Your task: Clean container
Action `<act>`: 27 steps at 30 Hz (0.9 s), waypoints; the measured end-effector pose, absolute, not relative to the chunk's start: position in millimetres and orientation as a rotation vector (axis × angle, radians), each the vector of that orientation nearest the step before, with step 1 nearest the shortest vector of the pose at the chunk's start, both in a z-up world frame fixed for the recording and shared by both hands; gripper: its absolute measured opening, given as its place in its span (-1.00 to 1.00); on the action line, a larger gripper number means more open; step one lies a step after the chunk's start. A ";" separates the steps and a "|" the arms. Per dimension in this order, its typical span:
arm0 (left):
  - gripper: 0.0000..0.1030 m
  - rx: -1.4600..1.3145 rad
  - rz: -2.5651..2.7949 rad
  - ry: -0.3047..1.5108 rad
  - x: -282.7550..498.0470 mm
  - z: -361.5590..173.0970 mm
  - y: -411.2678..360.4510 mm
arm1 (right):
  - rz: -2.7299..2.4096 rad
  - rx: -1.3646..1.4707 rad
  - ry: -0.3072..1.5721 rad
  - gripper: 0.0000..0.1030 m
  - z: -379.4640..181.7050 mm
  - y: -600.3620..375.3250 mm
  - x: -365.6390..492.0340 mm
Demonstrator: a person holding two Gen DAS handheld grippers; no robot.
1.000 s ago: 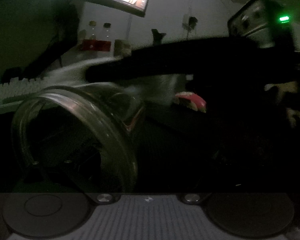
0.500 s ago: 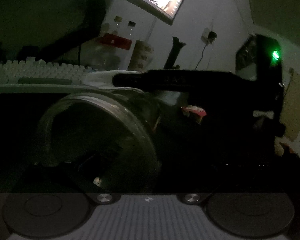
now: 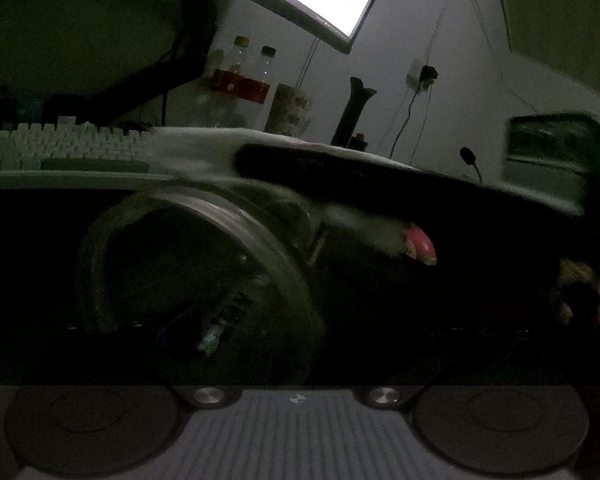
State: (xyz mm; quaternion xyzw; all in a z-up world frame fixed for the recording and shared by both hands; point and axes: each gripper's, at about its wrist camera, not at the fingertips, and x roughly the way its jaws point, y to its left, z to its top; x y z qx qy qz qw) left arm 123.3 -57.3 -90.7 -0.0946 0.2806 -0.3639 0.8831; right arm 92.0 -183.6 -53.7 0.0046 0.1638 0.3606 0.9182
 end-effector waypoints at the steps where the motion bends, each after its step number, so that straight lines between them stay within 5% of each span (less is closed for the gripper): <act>1: 1.00 -0.205 -0.757 0.585 121.0 -95.0 -39.1 | 0.712 0.019 0.355 -0.83 -53.1 -183.5 97.3; 5: 1.00 -0.281 -0.738 0.594 69.2 -114.9 57.7 | 0.571 0.054 0.413 -0.83 -49.1 -183.9 119.5; 22: 1.00 -0.300 -0.673 0.617 92.2 -117.6 65.7 | 0.709 -0.046 0.387 -0.83 -42.8 -138.7 117.2; 27: 1.00 -0.317 -0.674 0.621 96.1 -118.4 74.2 | 0.360 -0.031 0.435 -0.83 -54.1 -161.3 143.8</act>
